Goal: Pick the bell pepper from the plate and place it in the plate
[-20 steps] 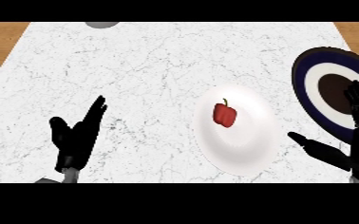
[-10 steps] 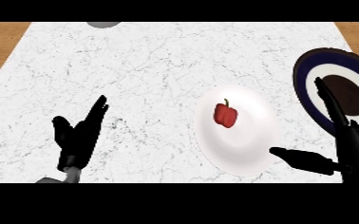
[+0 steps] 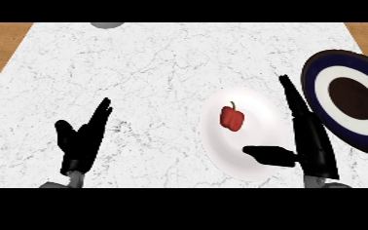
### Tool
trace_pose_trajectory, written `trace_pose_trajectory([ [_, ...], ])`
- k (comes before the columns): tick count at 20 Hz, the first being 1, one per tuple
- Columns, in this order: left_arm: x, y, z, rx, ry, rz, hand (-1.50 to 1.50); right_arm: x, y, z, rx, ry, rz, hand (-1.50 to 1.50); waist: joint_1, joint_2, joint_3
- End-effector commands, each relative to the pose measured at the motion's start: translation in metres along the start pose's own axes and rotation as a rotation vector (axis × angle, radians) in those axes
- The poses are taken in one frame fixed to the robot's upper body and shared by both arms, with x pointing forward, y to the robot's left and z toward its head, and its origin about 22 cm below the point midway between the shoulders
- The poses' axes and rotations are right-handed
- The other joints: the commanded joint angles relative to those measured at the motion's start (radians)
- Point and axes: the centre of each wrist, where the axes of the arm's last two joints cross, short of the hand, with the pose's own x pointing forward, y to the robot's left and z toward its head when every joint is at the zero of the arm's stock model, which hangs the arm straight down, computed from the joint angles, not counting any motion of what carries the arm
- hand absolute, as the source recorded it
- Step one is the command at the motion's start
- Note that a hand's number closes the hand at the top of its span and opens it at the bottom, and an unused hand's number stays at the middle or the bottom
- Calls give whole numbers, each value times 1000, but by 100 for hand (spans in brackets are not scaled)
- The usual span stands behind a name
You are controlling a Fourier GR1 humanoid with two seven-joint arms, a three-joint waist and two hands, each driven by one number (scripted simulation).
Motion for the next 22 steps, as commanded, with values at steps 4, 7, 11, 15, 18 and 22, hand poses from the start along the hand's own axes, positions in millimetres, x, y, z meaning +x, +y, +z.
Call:
trace_pose_trajectory([
  [4,2,-2,5,-4,67,7,0,12,41,-3,107,54,-16,-150,-1,6,-6],
  [7,1,-18,-14,-5,66,37,0,13,37,1,99,15,-33,-150,-7,6,-6],
  [11,14,0,-11,0,76,24,0,20,37,-9,97,32,-9,-150,-5,6,-6],
  [15,7,-14,-5,0,68,-5,0,18,64,-19,82,72,84,-150,-2,6,-6],
  [18,-7,5,-3,-2,69,3,0,15,73,-23,63,117,99,-150,-3,7,-7],
  [22,-6,0,-9,6,74,26,0,7,69,-31,92,121,107,-150,-4,7,-7],
])
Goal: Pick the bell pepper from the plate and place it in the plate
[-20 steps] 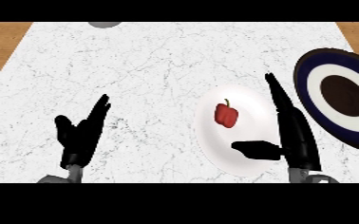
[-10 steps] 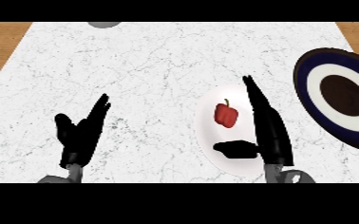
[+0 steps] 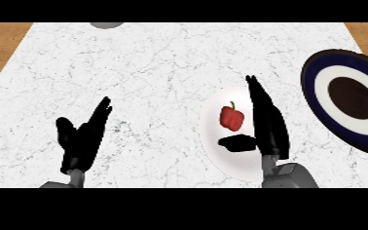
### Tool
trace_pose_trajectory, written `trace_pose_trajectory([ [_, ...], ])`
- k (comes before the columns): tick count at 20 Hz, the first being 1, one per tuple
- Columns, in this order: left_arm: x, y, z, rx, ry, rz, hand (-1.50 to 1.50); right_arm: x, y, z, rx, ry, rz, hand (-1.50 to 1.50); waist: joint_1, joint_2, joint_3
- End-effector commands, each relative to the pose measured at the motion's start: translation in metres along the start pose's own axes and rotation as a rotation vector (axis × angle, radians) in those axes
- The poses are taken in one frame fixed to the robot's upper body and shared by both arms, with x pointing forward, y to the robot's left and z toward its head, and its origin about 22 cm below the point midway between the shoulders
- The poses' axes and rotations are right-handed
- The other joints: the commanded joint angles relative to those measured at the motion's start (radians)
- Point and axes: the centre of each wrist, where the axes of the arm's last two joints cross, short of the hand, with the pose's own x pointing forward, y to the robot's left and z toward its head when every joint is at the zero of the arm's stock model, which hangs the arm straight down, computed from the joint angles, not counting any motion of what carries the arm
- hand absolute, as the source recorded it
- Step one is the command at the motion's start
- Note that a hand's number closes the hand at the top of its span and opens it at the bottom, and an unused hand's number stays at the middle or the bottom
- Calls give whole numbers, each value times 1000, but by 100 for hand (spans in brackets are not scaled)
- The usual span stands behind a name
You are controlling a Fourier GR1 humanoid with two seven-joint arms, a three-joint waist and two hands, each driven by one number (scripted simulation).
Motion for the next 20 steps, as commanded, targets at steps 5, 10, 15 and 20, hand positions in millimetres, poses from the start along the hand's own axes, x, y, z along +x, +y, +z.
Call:
trace_pose_trajectory([
  [5,-10,-1,-8,-9,48,1,0,2,24,-15,51,12,21,-150,-2,6,-7],
  [10,-7,-6,3,-27,41,4,0,0,23,-44,84,25,36,-150,1,5,-7],
  [15,-18,-2,-13,-3,58,18,0,4,50,-36,90,-55,173,150,-1,7,-7],
  [20,-2,-7,-1,-8,44,13,0,-17,52,-34,40,-68,205,150,0,5,-7],
])
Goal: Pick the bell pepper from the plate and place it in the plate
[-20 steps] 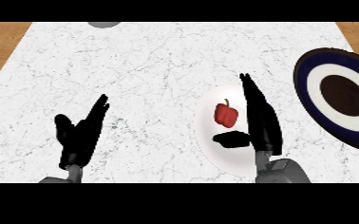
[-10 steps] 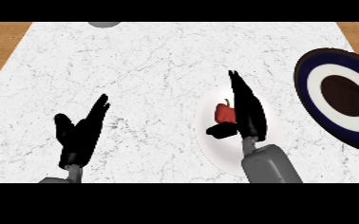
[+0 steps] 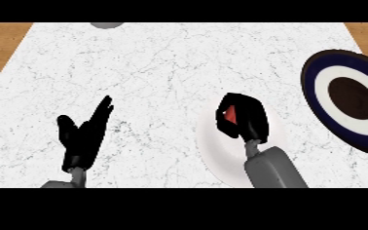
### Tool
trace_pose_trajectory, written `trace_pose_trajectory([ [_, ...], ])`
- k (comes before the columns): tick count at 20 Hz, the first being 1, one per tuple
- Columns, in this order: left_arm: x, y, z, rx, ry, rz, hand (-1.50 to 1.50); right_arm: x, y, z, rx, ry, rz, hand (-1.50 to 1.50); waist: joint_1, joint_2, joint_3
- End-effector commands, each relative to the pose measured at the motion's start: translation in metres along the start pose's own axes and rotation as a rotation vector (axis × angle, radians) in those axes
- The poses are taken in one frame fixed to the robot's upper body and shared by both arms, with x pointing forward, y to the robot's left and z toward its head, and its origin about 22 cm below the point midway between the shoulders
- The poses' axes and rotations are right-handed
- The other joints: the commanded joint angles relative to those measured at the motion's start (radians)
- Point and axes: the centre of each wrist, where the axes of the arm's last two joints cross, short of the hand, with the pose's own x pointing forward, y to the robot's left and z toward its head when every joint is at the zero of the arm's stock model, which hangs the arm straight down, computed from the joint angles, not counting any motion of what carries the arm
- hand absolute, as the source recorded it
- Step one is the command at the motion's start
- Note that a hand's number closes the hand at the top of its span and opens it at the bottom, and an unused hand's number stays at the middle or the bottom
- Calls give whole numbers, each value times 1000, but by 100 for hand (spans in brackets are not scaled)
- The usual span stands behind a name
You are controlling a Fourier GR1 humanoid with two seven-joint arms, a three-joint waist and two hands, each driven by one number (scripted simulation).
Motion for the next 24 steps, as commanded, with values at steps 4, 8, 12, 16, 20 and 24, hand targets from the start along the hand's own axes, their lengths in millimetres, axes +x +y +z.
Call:
trace_pose_trajectory([
  [4,-3,-13,16,-12,43,6,0,-6,-10,-3,-156,-42,24,150,0,5,-6],
  [8,-11,16,10,2,57,9,0,26,-16,55,-191,-6,45,150,-17,-1,-7],
  [12,-1,5,5,-9,61,-2,0,61,-8,84,-366,-84,0,150,-15,-1,-7],
  [16,-14,-1,-1,14,72,22,0,66,-43,86,-581,-92,-49,150,-24,2,-7],
  [20,-17,9,1,12,62,26,0,63,-49,108,-703,-43,-149,150,-17,3,-7],
  [24,-24,13,7,9,75,-4,0,53,-69,121,-799,22,-275,150,-18,4,-6],
])
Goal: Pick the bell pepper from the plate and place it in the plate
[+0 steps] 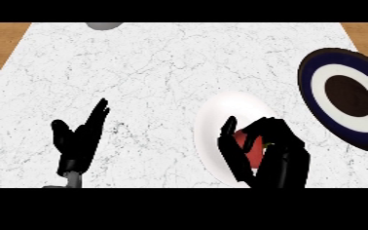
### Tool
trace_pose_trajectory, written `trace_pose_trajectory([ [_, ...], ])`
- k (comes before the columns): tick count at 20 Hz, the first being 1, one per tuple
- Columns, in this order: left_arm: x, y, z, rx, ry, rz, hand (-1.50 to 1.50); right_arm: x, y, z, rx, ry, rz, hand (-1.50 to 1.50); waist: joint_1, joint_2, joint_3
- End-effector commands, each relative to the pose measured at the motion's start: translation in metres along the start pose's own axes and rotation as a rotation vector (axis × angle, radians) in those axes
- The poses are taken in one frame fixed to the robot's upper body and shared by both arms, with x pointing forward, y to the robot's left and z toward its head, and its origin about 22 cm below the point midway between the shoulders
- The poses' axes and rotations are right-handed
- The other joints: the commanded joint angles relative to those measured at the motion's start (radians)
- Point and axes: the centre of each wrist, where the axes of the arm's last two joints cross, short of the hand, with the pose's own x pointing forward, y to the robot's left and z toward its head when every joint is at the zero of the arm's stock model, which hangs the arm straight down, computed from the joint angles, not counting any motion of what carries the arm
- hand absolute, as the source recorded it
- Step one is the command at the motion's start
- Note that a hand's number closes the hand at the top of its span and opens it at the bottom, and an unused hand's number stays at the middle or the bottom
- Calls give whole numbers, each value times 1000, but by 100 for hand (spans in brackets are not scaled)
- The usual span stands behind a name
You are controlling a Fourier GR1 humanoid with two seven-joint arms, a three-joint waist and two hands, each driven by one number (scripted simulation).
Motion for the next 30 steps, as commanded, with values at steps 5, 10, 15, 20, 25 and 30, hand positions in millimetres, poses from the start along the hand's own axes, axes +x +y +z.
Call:
trace_pose_trajectory([
  [5,-19,-1,7,-23,59,18,0,-44,-37,-36,-239,132,-154,150,10,11,-6],
  [10,-24,0,10,-20,41,0,0,-95,-47,-55,-327,162,-154,150,14,11,-6],
  [15,-3,-11,-5,-24,52,10,0,-135,-67,-115,-452,190,-101,150,11,14,-5],
  [20,-2,-23,-8,-18,36,-4,0,-183,-73,-139,-483,191,-60,150,11,13,-4],
  [25,-22,-17,2,-35,48,1,0,-211,-85,-185,-486,197,-67,150,26,14,-4],
  [30,-13,-9,-11,-33,32,-9,0,-247,-85,-207,-460,204,-96,150,29,18,-4],
])
